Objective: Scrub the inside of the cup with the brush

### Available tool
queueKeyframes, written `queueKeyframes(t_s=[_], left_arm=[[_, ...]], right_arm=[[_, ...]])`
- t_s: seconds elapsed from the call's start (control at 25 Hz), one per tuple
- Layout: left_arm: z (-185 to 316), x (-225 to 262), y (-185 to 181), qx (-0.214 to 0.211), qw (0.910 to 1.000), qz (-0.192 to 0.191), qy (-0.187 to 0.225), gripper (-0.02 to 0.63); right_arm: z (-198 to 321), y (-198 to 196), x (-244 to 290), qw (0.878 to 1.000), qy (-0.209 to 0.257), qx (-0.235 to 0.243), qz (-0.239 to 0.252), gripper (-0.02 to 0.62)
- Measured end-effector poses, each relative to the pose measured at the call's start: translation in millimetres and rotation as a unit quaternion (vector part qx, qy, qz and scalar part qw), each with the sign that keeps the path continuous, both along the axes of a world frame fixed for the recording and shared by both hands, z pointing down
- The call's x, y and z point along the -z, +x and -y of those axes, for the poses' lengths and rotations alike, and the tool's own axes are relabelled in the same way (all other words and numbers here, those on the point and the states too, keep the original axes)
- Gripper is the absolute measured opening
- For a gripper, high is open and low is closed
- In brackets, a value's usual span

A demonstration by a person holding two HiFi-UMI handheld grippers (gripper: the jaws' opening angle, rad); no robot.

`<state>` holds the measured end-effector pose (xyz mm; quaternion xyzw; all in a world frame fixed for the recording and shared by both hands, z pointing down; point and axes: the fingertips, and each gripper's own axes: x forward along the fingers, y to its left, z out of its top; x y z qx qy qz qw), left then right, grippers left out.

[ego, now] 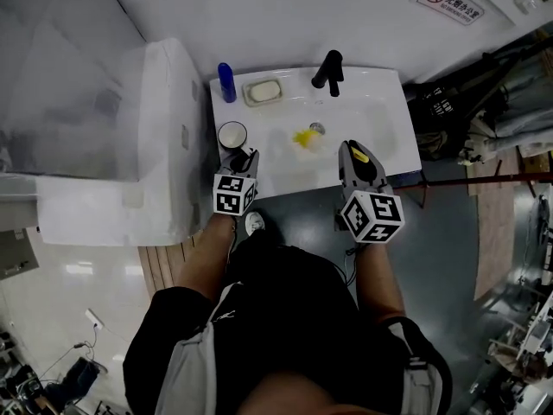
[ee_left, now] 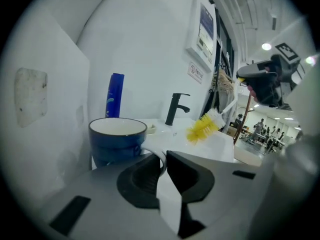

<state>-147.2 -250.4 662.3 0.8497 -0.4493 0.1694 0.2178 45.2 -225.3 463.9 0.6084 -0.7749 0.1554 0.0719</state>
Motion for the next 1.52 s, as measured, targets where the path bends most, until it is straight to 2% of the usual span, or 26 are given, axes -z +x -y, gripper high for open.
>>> queueKeyframes(t_s=[0.16, 0.24, 0.48, 0.68, 0.8, 0.92, 1.08, 1.28, 1.52], left_arm=[[1, 11, 16, -0.039, 0.9989, -0.026, 0.005, 0.051], [1, 16, 26, -0.065, 0.9975, -0.024, 0.008, 0.049], [2, 19, 59, -0.142, 0.9888, 0.033, 0.032, 0.049], [4, 19, 88, -0.204, 0.9726, 0.101, 0.046, 0.049], [4, 19, 104, -0.227, 0.9643, 0.129, 0.047, 0.049], [3, 19, 121, -0.252, 0.9559, 0.144, 0.047, 0.049], [5, 19, 140, -0.276, 0.9464, 0.159, 0.053, 0.049], [6, 19, 153, -0.295, 0.9374, 0.175, 0.060, 0.049], [8, 18, 161, -0.309, 0.9322, 0.178, 0.060, 0.049]], right_arm=[[5, 4, 0, 1.000, -0.003, -0.016, 0.004, 0.055], [5, 10, 2, 1.000, -0.002, -0.026, 0.006, 0.055], [6, 49, 2, 0.998, 0.002, -0.060, 0.028, 0.055], [14, 94, 9, 0.994, 0.006, -0.065, 0.092, 0.055], [24, 114, 17, 0.988, 0.008, -0.037, 0.152, 0.055], [31, 122, 34, 0.978, 0.019, 0.011, 0.207, 0.054], [40, 124, 56, 0.967, 0.029, 0.066, 0.246, 0.054], [57, 113, 56, 0.963, 0.022, 0.113, 0.243, 0.054], [68, 87, 37, 0.969, -0.003, 0.167, 0.183, 0.054]])
